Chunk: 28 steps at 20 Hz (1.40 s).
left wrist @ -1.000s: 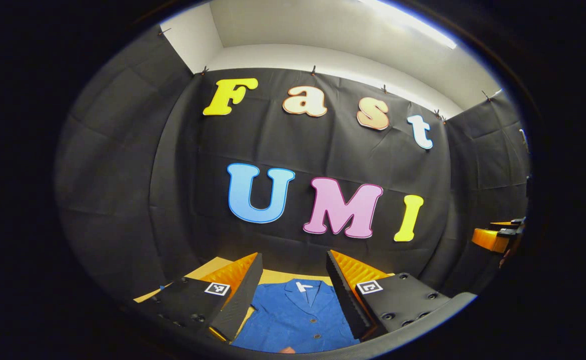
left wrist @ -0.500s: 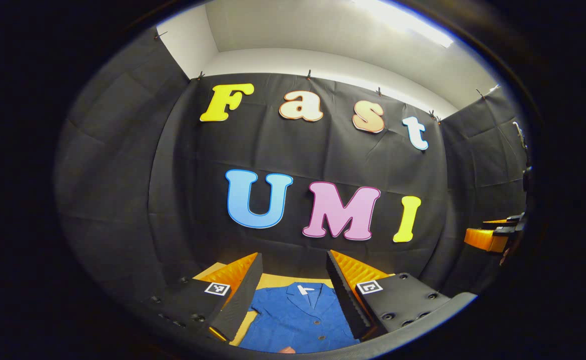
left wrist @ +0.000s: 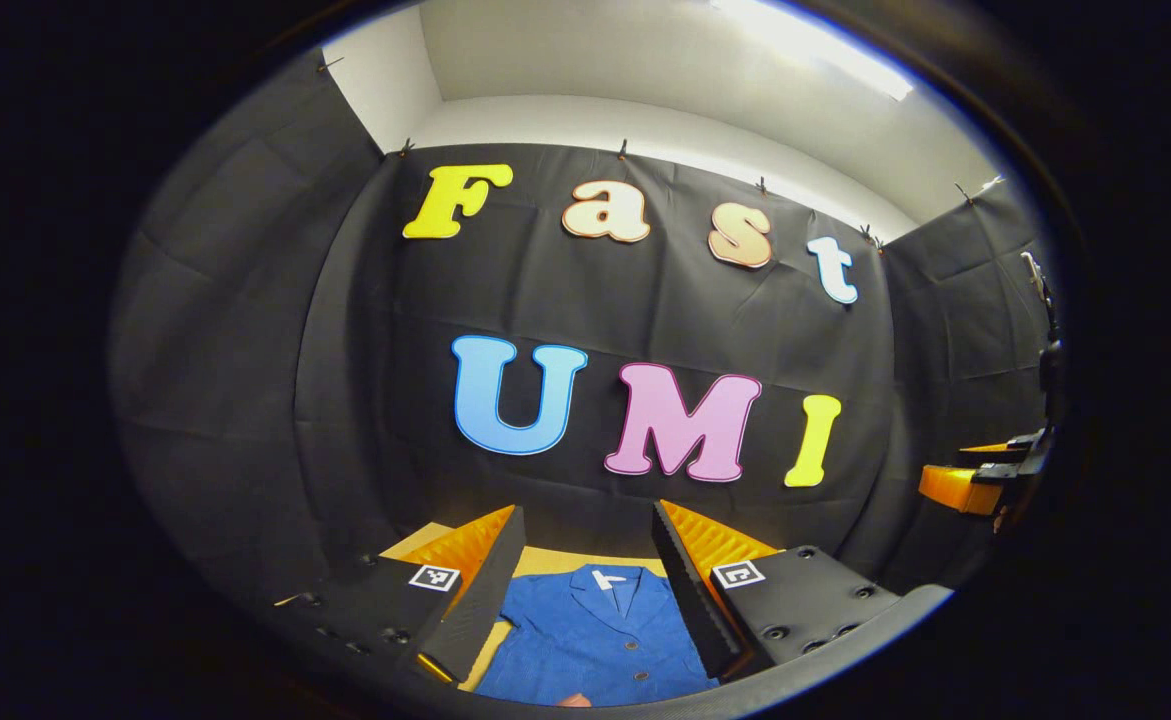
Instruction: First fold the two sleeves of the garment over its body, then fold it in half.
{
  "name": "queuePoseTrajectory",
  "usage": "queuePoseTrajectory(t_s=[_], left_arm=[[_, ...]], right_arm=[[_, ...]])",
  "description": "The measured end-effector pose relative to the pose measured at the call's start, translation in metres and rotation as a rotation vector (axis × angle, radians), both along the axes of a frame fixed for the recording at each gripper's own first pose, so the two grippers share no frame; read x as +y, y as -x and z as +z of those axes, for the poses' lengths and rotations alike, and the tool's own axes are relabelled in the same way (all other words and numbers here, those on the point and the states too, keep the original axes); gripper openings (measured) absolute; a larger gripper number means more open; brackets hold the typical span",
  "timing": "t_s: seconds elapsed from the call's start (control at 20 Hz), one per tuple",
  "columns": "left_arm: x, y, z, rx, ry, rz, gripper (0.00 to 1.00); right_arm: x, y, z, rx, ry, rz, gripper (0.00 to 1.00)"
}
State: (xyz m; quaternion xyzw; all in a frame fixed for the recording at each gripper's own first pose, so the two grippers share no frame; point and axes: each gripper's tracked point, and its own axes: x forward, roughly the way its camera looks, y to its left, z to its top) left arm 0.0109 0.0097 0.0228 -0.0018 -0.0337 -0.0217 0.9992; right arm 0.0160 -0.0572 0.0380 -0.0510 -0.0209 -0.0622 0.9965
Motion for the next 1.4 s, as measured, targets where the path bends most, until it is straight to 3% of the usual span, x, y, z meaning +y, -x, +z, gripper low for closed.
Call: queuePoseTrajectory(t_s=[0.05,0.3,0.5,0.6,0.8,1.05,1.4], left_arm=[[-0.004,-0.001,0.000,-0.001,-0.004,-0.004,0.74],[-0.026,-0.014,0.002,-0.007,-0.045,-0.005,0.74],[-0.065,-0.040,-0.002,-0.006,-0.035,-0.021,0.74],[-0.091,-0.057,-0.008,0.014,-0.040,-0.041,0.75],[-0.134,-0.097,-0.009,0.001,-0.115,-0.033,0.74],[-0.177,-0.135,-0.031,0.071,-0.106,-0.015,0.74],[-0.184,-0.161,-0.066,0.186,-0.094,0.063,0.74]], right_arm=[[0.000,-0.003,-0.001,-0.006,-0.004,0.017,0.99],[-0.028,-0.034,-0.020,-0.010,-0.010,0.030,0.94],[-0.109,-0.088,-0.100,0.177,-0.005,-0.093,0.94],[-0.152,-0.123,-0.131,0.205,-0.017,-0.119,0.95],[-0.235,-0.180,-0.194,0.275,-0.137,-0.159,0.96],[-0.336,-0.222,-0.311,0.477,-0.285,-0.254,0.96],[-0.383,-0.254,-0.435,0.686,-0.462,-0.269,0.96]])
